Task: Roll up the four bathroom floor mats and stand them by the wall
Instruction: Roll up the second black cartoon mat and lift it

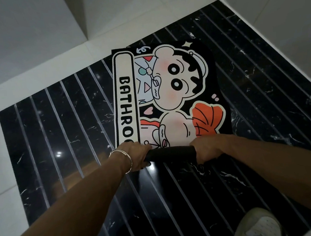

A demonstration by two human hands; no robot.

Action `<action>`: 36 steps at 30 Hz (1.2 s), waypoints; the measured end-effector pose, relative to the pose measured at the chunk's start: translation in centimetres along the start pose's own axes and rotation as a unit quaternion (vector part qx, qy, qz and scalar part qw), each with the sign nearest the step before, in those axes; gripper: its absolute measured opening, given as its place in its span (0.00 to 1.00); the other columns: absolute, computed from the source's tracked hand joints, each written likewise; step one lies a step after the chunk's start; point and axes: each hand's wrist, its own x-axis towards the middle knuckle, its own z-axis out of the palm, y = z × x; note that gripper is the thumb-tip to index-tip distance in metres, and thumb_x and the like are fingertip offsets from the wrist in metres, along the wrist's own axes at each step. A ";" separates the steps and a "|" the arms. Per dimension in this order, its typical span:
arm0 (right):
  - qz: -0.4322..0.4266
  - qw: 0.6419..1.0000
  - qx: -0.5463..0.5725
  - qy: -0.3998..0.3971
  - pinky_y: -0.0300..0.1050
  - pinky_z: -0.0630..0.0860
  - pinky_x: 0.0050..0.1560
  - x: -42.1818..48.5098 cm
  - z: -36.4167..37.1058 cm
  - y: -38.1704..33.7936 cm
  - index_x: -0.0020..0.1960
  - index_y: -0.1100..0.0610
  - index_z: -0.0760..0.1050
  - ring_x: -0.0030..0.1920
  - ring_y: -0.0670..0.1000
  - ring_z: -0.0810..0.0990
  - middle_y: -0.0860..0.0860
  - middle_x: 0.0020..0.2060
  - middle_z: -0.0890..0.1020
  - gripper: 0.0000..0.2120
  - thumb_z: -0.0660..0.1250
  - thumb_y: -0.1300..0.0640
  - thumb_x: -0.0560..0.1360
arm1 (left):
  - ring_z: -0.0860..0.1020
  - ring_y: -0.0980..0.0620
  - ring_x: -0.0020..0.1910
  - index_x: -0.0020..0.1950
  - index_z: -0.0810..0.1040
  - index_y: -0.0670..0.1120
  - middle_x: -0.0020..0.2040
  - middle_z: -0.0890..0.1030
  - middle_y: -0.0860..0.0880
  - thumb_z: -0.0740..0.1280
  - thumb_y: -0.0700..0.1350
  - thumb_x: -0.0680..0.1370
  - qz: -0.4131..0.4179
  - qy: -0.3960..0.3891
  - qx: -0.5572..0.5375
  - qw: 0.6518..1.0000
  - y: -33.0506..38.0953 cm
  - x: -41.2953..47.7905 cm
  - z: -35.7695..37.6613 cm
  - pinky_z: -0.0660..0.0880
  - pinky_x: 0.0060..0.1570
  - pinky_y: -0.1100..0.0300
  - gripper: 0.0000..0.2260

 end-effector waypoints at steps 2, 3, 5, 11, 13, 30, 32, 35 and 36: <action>-0.006 1.000 0.004 -0.006 0.40 0.74 0.37 -0.1 -0.1 0.0 0.54 0.52 0.74 0.41 0.49 0.78 0.49 0.42 0.78 0.13 0.69 0.57 0.70 | 0.77 0.48 0.53 0.70 0.63 0.52 0.58 0.75 0.49 0.66 0.53 0.76 0.025 0.045 0.020 0.998 0.4 -0.2 0.2 0.74 0.49 0.54 0.24; -0.009 1.000 0.005 -0.011 0.40 0.74 0.37 -0.1 -0.2 0.0 0.53 0.51 0.74 0.40 0.49 0.77 0.49 0.41 0.78 0.12 0.69 0.57 0.70 | 0.76 0.48 0.55 0.72 0.59 0.52 0.60 0.74 0.49 0.66 0.52 0.76 0.035 0.063 0.026 0.997 1.0 -0.2 0.4 0.74 0.50 0.54 0.27; -0.011 1.000 -0.009 -0.019 0.39 0.73 0.36 -0.2 -0.3 -0.1 0.52 0.50 0.74 0.40 0.49 0.77 0.48 0.40 0.77 0.10 0.69 0.56 0.71 | 0.76 0.48 0.55 0.72 0.58 0.51 0.59 0.74 0.48 0.66 0.50 0.76 0.037 0.074 0.040 0.996 2.5 0.0 0.9 0.74 0.48 0.53 0.27; -0.038 0.982 -0.121 0.140 0.42 0.71 0.40 -0.4 1.2 -0.6 0.55 0.52 0.70 0.46 0.50 0.75 0.49 0.48 0.76 0.15 0.70 0.54 0.70 | 0.78 0.45 0.53 0.67 0.63 0.47 0.56 0.78 0.46 0.66 0.48 0.76 -0.003 0.042 0.032 0.999 3.5 1.4 0.6 0.74 0.46 0.52 0.22; -0.041 0.965 -0.146 0.215 0.45 0.71 0.43 -0.2 2.4 -0.8 0.54 0.53 0.68 0.49 0.52 0.75 0.51 0.50 0.76 0.17 0.69 0.50 0.70 | 0.78 0.44 0.54 0.67 0.64 0.48 0.56 0.78 0.45 0.67 0.48 0.76 -0.007 0.034 0.029 0.999 3.5 1.5 0.4 0.75 0.47 0.51 0.23; -0.030 0.969 -0.105 0.222 0.45 0.71 0.43 0.8 3.5 -2.4 0.60 0.56 0.66 0.52 0.56 0.77 0.54 0.54 0.77 0.22 0.70 0.52 0.71 | 0.78 0.42 0.53 0.62 0.67 0.45 0.56 0.78 0.44 0.67 0.50 0.74 -0.019 0.014 0.053 0.998 5.8 1.9 -0.8 0.72 0.47 0.52 0.20; -0.039 0.984 -0.093 0.148 0.45 0.75 0.46 1.1 2.5 -2.2 0.58 0.55 0.70 0.52 0.56 0.79 0.55 0.52 0.79 0.20 0.71 0.52 0.70 | 0.78 0.43 0.54 0.63 0.69 0.46 0.56 0.78 0.44 0.68 0.52 0.74 -0.016 -0.012 0.035 0.999 5.9 1.8 -0.9 0.73 0.49 0.52 0.21; -0.055 0.986 -0.102 0.118 0.47 0.77 0.45 0.9 2.6 -2.2 0.55 0.54 0.72 0.51 0.56 0.79 0.54 0.51 0.79 0.18 0.72 0.52 0.68 | 0.78 0.44 0.54 0.62 0.71 0.46 0.57 0.78 0.45 0.69 0.53 0.73 -0.004 -0.067 -0.005 0.998 6.2 1.8 -0.6 0.74 0.50 0.53 0.21; -0.064 0.982 -0.103 0.142 0.46 0.75 0.43 0.7 3.0 -2.2 0.55 0.55 0.71 0.50 0.55 0.78 0.54 0.51 0.78 0.18 0.72 0.52 0.68 | 0.78 0.44 0.54 0.62 0.71 0.46 0.57 0.78 0.45 0.69 0.53 0.72 -0.002 -0.075 -0.012 0.997 6.3 1.7 -0.5 0.73 0.49 0.54 0.21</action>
